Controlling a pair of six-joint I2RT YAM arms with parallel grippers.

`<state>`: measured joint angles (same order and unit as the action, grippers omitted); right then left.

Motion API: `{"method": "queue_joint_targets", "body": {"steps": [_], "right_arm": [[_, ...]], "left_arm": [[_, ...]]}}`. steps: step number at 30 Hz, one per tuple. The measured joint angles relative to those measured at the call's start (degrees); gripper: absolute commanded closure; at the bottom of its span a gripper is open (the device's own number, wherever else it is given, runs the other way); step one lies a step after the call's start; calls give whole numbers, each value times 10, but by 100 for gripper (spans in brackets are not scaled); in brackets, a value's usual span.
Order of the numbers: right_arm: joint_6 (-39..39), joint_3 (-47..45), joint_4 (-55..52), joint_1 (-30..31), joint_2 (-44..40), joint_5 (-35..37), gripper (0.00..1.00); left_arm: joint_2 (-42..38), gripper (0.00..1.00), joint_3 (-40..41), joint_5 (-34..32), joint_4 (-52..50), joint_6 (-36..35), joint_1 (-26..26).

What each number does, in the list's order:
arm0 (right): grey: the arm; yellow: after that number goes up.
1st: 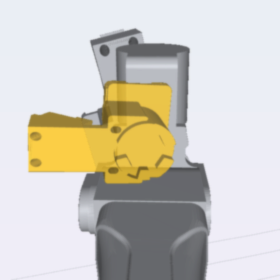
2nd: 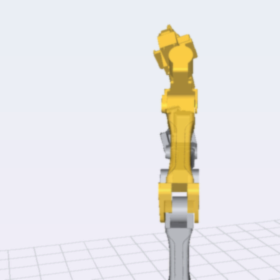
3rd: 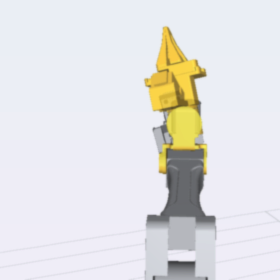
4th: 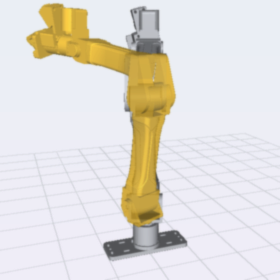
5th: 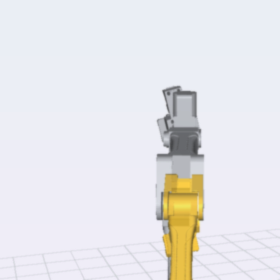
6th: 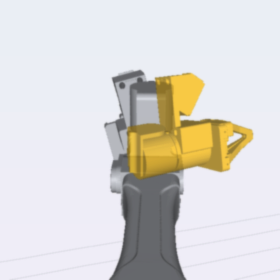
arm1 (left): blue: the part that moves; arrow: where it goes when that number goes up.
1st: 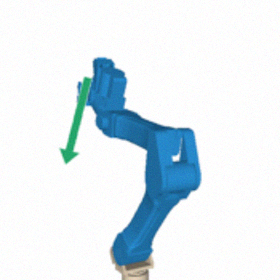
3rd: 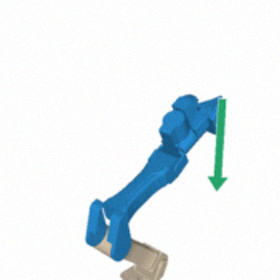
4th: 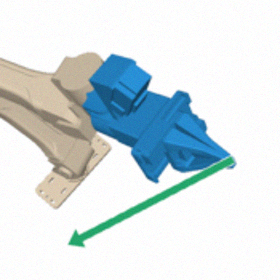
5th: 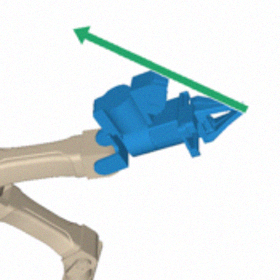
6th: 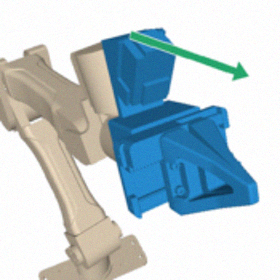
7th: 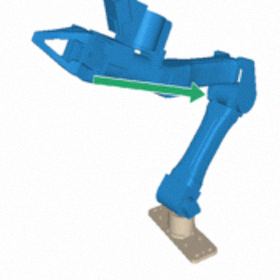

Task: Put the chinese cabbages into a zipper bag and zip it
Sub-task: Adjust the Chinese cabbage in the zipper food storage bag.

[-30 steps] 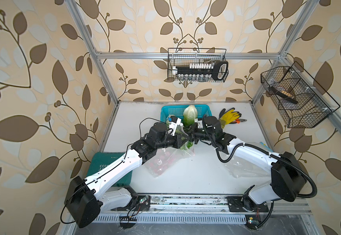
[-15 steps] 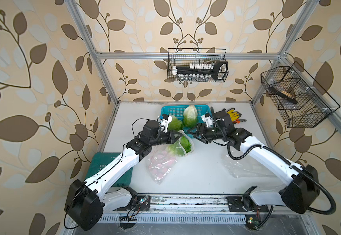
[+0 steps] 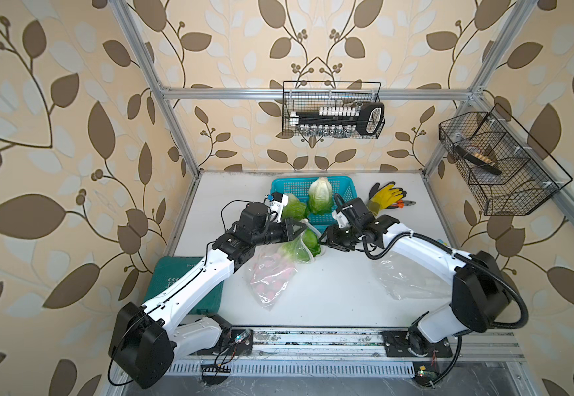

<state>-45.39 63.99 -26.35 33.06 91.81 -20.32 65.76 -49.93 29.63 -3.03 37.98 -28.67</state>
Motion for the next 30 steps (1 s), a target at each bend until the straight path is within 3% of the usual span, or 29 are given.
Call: {"method": "queue_joint_targets", "body": {"steps": [2, 3, 8, 16, 20, 30], "right_arm": [[7, 10, -5, 9, 21, 2, 99], [11, 18, -12, 14, 22, 4, 100], [65, 136, -71, 73, -3, 38, 100], [140, 332, -155, 115, -12, 34, 100], [154, 393, -187, 111, 0, 24, 100], [173, 417, -211, 100, 53, 33, 100]], "left_arm": [[-1, 100, 0, -1, -13, -1, 0], [-2, 100, -3, -2, -27, -2, 0], [-30, 100, -84, -26, -158, -26, 3], [-94, 100, -185, -34, -189, -35, 4], [-89, 100, -189, -54, -218, -53, 10], [-87, 100, -140, -59, -232, -54, 64]]}}
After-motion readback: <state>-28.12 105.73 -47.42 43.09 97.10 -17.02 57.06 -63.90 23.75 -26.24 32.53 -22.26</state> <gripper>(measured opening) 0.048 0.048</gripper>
